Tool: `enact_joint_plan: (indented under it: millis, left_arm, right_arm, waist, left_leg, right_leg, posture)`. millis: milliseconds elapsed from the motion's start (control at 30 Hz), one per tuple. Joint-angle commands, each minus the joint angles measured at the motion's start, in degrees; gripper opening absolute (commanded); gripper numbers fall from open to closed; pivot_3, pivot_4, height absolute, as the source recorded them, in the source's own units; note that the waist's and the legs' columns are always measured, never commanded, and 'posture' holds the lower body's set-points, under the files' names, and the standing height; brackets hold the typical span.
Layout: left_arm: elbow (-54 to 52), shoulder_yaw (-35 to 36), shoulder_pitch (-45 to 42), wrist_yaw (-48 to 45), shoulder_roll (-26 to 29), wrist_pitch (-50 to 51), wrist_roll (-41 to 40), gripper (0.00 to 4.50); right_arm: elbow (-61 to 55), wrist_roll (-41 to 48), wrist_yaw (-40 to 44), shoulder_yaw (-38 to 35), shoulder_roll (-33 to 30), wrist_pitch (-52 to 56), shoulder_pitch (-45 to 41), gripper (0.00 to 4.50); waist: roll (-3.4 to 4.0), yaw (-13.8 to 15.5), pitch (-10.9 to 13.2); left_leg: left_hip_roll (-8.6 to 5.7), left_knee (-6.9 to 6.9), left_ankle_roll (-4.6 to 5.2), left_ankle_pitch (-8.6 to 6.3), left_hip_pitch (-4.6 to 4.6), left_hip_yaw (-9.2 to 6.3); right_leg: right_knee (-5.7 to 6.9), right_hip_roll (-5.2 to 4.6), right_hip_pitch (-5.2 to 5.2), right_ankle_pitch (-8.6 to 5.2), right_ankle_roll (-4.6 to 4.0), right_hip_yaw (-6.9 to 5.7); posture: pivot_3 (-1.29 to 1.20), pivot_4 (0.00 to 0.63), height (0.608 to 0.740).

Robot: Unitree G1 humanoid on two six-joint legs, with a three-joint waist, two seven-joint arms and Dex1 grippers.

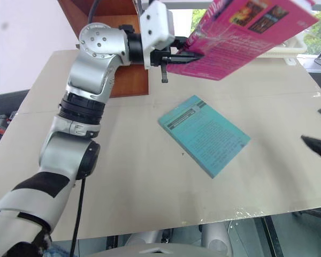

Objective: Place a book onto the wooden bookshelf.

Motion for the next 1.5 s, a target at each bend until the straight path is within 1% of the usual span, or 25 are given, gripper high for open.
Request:
enact_joint_plan:
  millis: [33, 100, 167, 233, 300, 400, 467, 600, 900, 1133, 1200, 1267, 1500]
  left_arm:
    - [3.9, -0.9, -4.3, 3.8, 3.1, -8.4, 6.4, 0.32]
    - [6.1, -1.9, -7.8, 5.7, 5.6, -10.3, 10.9, 0.32]
    - [7.7, -3.0, -10.1, 6.8, 7.3, -12.1, 14.0, 0.32]
    - [9.2, -3.6, -11.8, 7.8, 8.5, -13.3, 16.2, 0.32]
    - [11.0, -4.5, -14.0, 10.9, 9.8, -15.7, 19.5, 0.32]
    - [12.6, -4.4, -16.7, 13.1, 10.7, -16.9, 21.8, 0.32]
    - [13.4, -4.6, -17.6, 13.9, 11.2, -17.7, 23.3, 0.32]
    - [14.4, -5.5, -18.1, 13.9, 13.7, -17.5, 26.7, 0.32]
    - [14.8, -7.3, -15.4, 9.1, 20.5, -11.3, 32.5, 0.32]
    - [11.6, -6.4, -12.1, 5.1, 21.7, -3.5, 32.7, 0.32]
    - [12.6, -6.7, -12.3, 7.1, 22.4, -3.0, 34.3, 0.32]
    - [13.1, -7.1, -12.5, 7.3, 22.8, -2.2, 35.4, 0.32]
    - [13.2, -6.9, -12.2, 7.3, 22.9, -1.2, 35.9, 0.32]
  right_arm:
    - [4.8, 5.8, 2.4, -1.7, -3.2, 4.8, -4.2, 4.50]
    - [11.2, 10.3, 3.3, -1.7, -5.1, 8.1, -10.6, 4.50]
    - [15.2, 11.8, 4.2, -1.0, -6.1, 10.2, -14.9, 4.50]
    - [18.2, 11.4, 5.0, 0.4, -6.8, 10.9, -18.2, 4.50]
    - [21.3, 10.2, 5.7, 2.2, -7.1, 10.7, -21.4, 4.50]
    - [23.5, 7.9, 7.4, 5.3, -6.9, 9.7, -24.3, 4.50]
    - [24.4, 6.9, 8.2, 6.4, -6.8, 9.3, -25.6, 4.50]
    - [26.3, 5.3, 9.5, 7.9, -7.2, 8.6, -28.0, 4.50]
    - [30.0, 2.0, 11.8, 9.9, -7.7, 7.4, -31.9, 4.50]
    - [32.1, -0.1, 13.0, 11.4, -7.5, 6.6, -34.7, 4.50]
    - [32.4, -0.5, 13.2, 11.6, -7.5, 6.4, -35.2, 4.50]
    - [32.7, -0.8, 13.4, 11.8, -7.5, 6.1, -35.6, 4.50]
    - [33.4, -1.4, 14.2, 11.8, -7.7, 5.5, -36.7, 4.50]
  waist:
    - [0.03, 0.1, 0.0]
    - [-0.06, 0.2, 0.1]
    - [-0.07, 0.2, 0.2]
    - [-0.07, 0.3, 0.2]
    - [-0.07, 0.4, 0.2]
    - [-0.07, 0.4, 0.2]
    - [-0.06, 0.3, 0.2]
    - [-0.04, 0.2, 0.2]
    - [-0.01, -0.1, 0.1]
    - [0.00, 0.1, 0.1]
    - [0.00, 0.0, 0.1]
    - [0.01, -0.2, 0.1]
    - [0.01, -0.4, 0.1]
  left_leg:
    - [0.02, -0.04, 0.00, 0.00, 0.00, 0.01]
    - [0.05, 0.04, 0.00, 0.00, -0.11, -0.03]
    - [-0.05, 0.12, 0.04, 0.00, -0.20, 0.03]
    - [-0.05, 0.07, 0.09, -0.02, -0.27, 0.05]
    - [-0.04, 0.03, 0.11, -0.04, -0.34, -0.05]
    - [-0.10, 0.06, 0.12, -0.04, -0.50, 0.00]
    - [-0.10, 0.16, 0.12, -0.04, -0.70, 0.04]
    - [-0.08, 0.18, 0.11, -0.04, -0.75, 0.07]
    - [-0.05, 0.18, 0.11, -0.04, -0.81, 0.16]
    - [-0.06, 0.28, 0.11, -0.04, -0.98, 0.06]
    - [-0.06, 0.33, 0.11, -0.04, -1.08, 0.01]
    - [-0.07, 0.33, 0.11, -0.04, -1.12, 0.01]
    - [-0.07, 0.37, 0.11, -0.03, -1.13, 0.01]
  right_leg:
    - [0.02, 0.00, -0.03, 0.00, 0.00, 0.02]
    - [0.02, 0.03, -0.08, 0.00, 0.00, -0.04]
    - [0.03, 0.16, -0.13, 0.04, 0.05, -0.01]
    - [-0.03, 0.16, -0.19, 0.07, 0.11, 0.03]
    - [-0.07, 0.10, -0.21, 0.07, 0.11, -0.08]
    - [-0.02, 0.05, -0.37, 0.07, 0.11, -0.09]
    - [0.05, 0.04, -0.58, 0.07, 0.12, -0.08]
    - [0.08, 0.13, -0.67, 0.07, 0.12, -0.05]
    - [0.11, 0.23, -0.79, 0.07, 0.12, 0.02]
    - [0.13, 0.23, -0.86, 0.08, 0.12, -0.09]
    - [0.15, 0.24, -0.94, 0.08, 0.12, -0.14]
    - [0.17, 0.22, -1.02, 0.08, 0.13, -0.15]
    - [0.17, 0.20, -1.03, 0.08, 0.12, -0.15]
  posture:
    - [0.00, 0.150, 0.740]
    - [0.00, 0.150, 0.740]
    - [0.00, 0.150, 0.740]
    - [0.00, 0.150, 0.740]
    - [0.00, 0.150, 0.740]
    - [0.00, 0.150, 0.740]
    - [0.00, 0.150, 0.740]
    - [0.00, 0.150, 0.740]
    - [0.00, 0.150, 0.740]
    - [0.00, 0.150, 0.740]
    - [0.00, 0.150, 0.740]
    - [0.00, 0.150, 0.740]
    - [0.00, 0.150, 0.740]
